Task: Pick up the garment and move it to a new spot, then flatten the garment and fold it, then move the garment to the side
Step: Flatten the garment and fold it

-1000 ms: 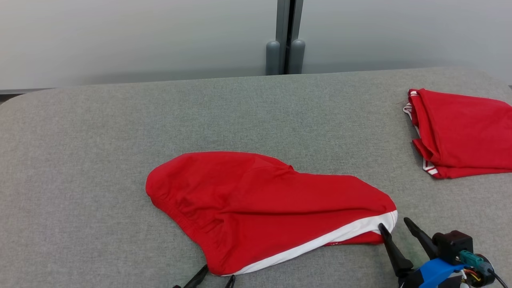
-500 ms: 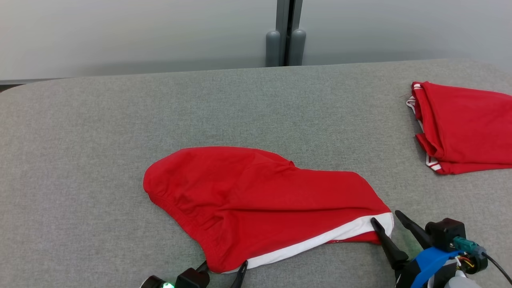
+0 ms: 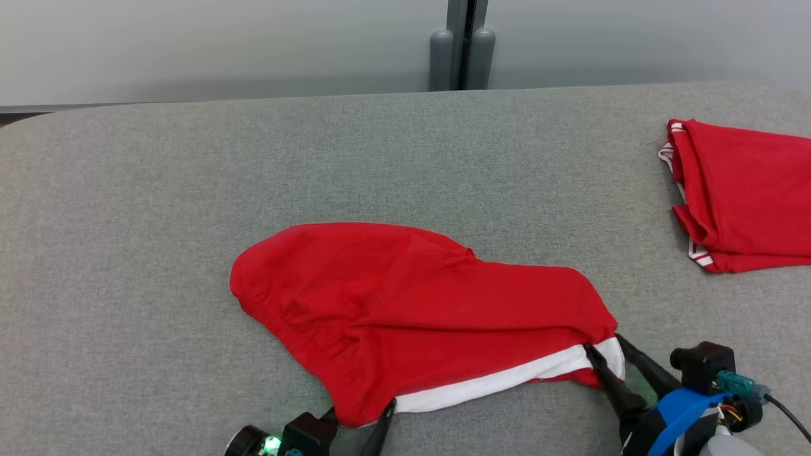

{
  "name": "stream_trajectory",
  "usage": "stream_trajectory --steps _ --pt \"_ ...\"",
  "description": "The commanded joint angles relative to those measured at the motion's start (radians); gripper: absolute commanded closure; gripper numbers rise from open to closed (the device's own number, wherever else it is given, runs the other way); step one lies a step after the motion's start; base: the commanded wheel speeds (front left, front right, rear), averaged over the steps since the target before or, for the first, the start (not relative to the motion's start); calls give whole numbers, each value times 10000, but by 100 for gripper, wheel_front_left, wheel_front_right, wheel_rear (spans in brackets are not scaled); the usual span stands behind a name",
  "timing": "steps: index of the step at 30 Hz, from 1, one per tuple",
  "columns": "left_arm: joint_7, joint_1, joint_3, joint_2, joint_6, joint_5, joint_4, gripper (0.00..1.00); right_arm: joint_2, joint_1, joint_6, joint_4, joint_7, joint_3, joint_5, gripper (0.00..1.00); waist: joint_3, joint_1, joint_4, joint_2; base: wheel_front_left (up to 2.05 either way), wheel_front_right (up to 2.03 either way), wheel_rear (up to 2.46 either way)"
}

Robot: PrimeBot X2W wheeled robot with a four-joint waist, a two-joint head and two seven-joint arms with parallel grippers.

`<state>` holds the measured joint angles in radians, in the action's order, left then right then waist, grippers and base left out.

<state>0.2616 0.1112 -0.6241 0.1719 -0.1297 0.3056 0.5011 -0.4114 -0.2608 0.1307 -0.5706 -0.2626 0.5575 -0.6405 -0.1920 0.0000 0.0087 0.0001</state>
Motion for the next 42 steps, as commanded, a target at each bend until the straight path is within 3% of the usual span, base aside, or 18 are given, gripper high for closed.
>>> stream_trajectory --steps 1,2,8,16,23,27,31,34,42 --pt "46 153 51 -11 -5 52 -38 78 -10 48 2 43 -25 12 -20 100 9 0 -9 -1 0 0 0" --pt "46 148 59 -14 -5 86 -60 100 8 107 2 107 -25 18 -12 100 20 0 -14 -1 0 0 0" --pt "46 -10 216 -13 -5 55 -604 100 177 487 2 1009 -27 -594 374 100 170 0 -22 -1 0 0 0" --pt "44 -20 813 69 -6 273 -2210 100 339 959 2 3102 -28 -1693 1214 100 352 0 -31 -1 0 0 0" --pt "46 1257 1023 552 -6 576 -3361 100 459 23 2 4109 -27 -2457 1208 100 300 0 -120 -1 0 0 0" --pt "46 2832 963 935 -6 853 -3332 100 634 -1515 2 3865 -28 -2615 1053 100 -1 0 -275 -1 0 0 0" --pt "46 4869 645 1338 -6 1267 -2974 100 692 -3583 2 3303 -27 -2089 1026 100 -515 0 -452 -1 0 0 0" --pt "43 6680 225 1635 -4 1667 -2418 100 601 -5327 2 2577 -28 -1685 903 100 -991 0 -520 -1 0 0 0" --pt "44 10788 -800 1765 -4 2292 -714 100 896 -9523 2 -23 -27 -1393 132 100 -1914 0 -650 -1 0 0 0"
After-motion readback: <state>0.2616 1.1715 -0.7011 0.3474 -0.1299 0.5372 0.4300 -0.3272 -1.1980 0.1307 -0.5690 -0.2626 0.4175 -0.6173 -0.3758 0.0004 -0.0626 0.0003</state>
